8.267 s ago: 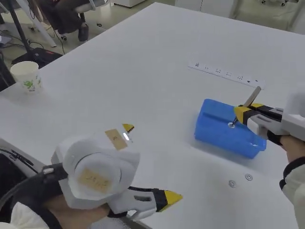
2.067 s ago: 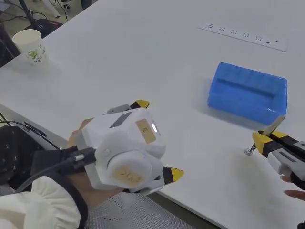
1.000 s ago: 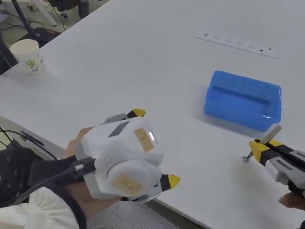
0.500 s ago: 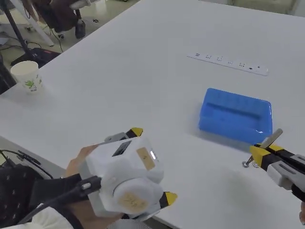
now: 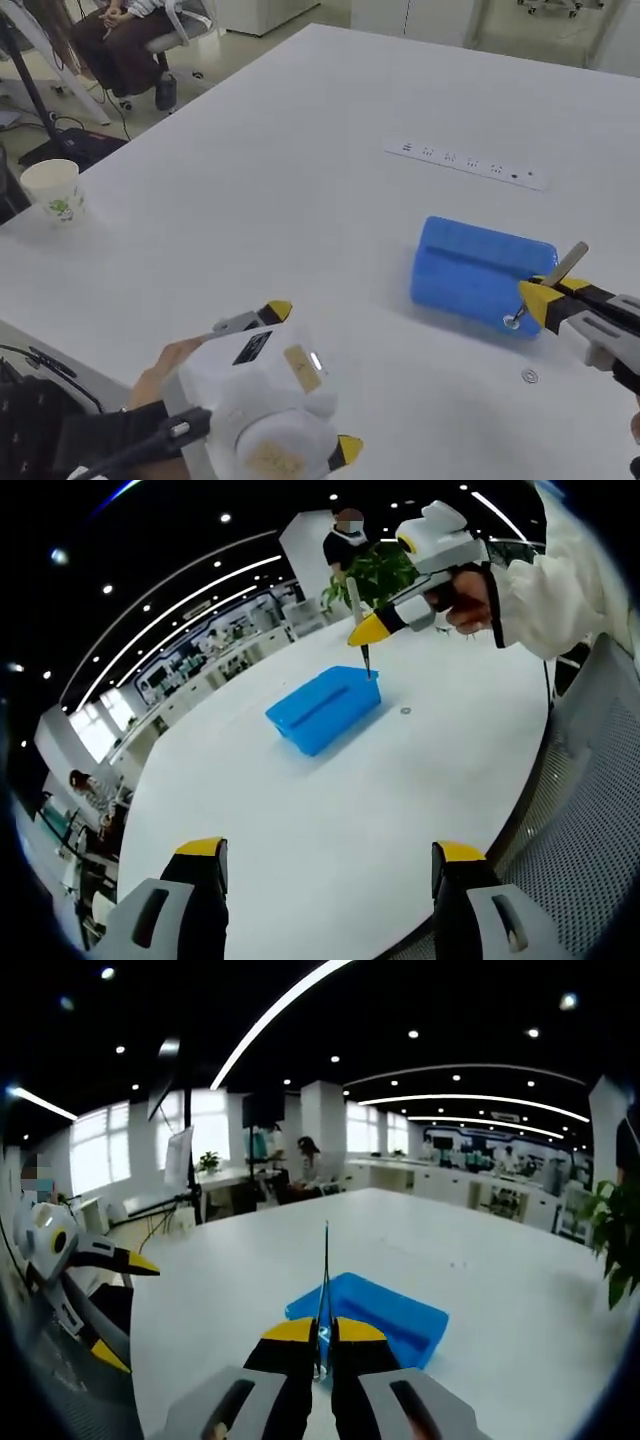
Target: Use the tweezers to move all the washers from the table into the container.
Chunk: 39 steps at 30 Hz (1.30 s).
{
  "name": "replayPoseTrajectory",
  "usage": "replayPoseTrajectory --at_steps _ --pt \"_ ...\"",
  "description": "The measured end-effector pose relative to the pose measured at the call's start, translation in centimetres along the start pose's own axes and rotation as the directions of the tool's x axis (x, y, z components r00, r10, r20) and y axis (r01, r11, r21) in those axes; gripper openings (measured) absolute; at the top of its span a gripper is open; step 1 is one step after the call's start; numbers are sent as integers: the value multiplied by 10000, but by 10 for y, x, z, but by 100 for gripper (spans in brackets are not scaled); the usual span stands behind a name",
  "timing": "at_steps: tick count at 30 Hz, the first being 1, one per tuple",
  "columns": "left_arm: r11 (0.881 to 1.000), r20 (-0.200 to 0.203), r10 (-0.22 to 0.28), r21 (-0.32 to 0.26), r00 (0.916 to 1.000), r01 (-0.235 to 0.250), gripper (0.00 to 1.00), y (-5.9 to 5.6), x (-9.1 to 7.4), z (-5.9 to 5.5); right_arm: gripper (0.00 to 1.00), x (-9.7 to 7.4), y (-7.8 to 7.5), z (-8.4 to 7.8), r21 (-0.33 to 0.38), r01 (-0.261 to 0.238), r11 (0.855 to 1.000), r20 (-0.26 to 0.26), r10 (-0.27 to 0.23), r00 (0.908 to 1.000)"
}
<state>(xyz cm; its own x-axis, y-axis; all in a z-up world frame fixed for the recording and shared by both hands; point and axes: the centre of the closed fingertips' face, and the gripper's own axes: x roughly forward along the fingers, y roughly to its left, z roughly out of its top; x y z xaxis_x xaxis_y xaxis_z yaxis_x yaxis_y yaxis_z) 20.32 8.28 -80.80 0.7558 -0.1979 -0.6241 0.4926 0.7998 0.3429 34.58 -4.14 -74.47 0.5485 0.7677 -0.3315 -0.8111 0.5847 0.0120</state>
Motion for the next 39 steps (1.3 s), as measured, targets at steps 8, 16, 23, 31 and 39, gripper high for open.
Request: replayPoseTrajectory --at_steps 8,16,23,31,39 --pt "10000 -63 83 -46 9999 -83 86 2 -1 -2 1 8 -8 9 -150 -3 9999 110 4 9999" --pt "10000 -198 17 -9 9998 -17 86 1 -1 -4 1 21 -22 13 -176 136 9998 171 -133 9998" --pt "10000 -169 -57 -40 9998 56 87 -1 0 -3 1 37 -33 6 131 334 9994 199 -336 9992" --pt "10000 -313 -19 -43 9995 18 87 0 1 -6 1 54 -39 -7 -35 393 9992 -109 -393 9992" --pt "9999 -225 -47 -124 9997 44 87 -1 2 -4 2 65 -41 -29 -159 408 9990 -441 -415 9982"
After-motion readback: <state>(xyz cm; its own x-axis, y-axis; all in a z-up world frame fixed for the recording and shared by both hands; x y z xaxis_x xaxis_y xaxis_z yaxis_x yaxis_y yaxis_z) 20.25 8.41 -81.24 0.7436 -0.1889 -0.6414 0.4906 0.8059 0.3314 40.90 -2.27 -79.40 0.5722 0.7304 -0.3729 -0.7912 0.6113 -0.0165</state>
